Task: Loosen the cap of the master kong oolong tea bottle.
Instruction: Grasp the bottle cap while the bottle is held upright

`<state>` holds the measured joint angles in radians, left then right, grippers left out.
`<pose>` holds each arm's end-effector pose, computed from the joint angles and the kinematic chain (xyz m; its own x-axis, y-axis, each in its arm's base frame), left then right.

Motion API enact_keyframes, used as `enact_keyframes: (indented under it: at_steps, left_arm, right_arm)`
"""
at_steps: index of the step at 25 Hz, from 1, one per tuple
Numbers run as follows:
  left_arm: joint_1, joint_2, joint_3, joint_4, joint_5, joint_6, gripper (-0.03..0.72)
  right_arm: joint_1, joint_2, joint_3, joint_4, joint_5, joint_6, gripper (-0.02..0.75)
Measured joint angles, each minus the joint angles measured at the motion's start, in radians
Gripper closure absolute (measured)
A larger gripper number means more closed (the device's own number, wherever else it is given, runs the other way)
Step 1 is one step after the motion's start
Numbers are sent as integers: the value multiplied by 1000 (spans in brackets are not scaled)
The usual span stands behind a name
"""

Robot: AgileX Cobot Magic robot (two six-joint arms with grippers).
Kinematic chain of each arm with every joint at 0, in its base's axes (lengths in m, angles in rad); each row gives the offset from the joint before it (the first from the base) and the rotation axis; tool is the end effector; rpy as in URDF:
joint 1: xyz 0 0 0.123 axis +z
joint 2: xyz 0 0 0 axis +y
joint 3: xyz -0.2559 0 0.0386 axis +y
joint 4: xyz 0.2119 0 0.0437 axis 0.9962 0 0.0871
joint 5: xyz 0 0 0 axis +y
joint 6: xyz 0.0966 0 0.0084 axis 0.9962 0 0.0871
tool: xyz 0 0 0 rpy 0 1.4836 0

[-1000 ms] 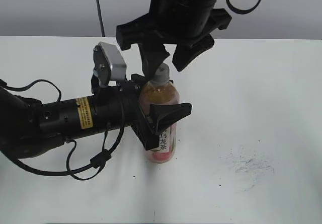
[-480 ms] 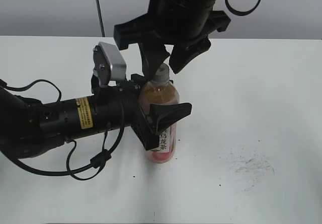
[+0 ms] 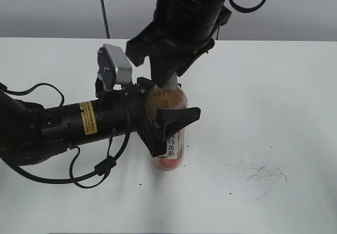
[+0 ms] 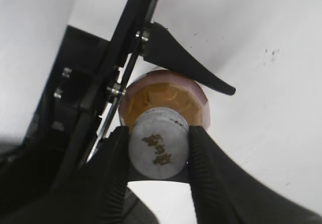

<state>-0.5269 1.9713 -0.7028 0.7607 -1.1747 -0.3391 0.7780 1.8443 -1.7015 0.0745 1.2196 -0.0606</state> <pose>0.2406 -0.2113 0.1443 -0.1036 0.0717 -0.9920 0.9343 0.3491 -0.0723 0.2449 0.2508 0.2795 -0.6559 -0.6951 -0.2943 -0.7380 0.6724 0.0566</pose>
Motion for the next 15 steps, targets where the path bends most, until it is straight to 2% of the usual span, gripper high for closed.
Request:
enact_keyframes:
  at_steps: [15]
  left_arm:
    - [0,0,0,14,-3,7,240]
  right_arm:
    - [0,0,0,9,1,-1447,467]
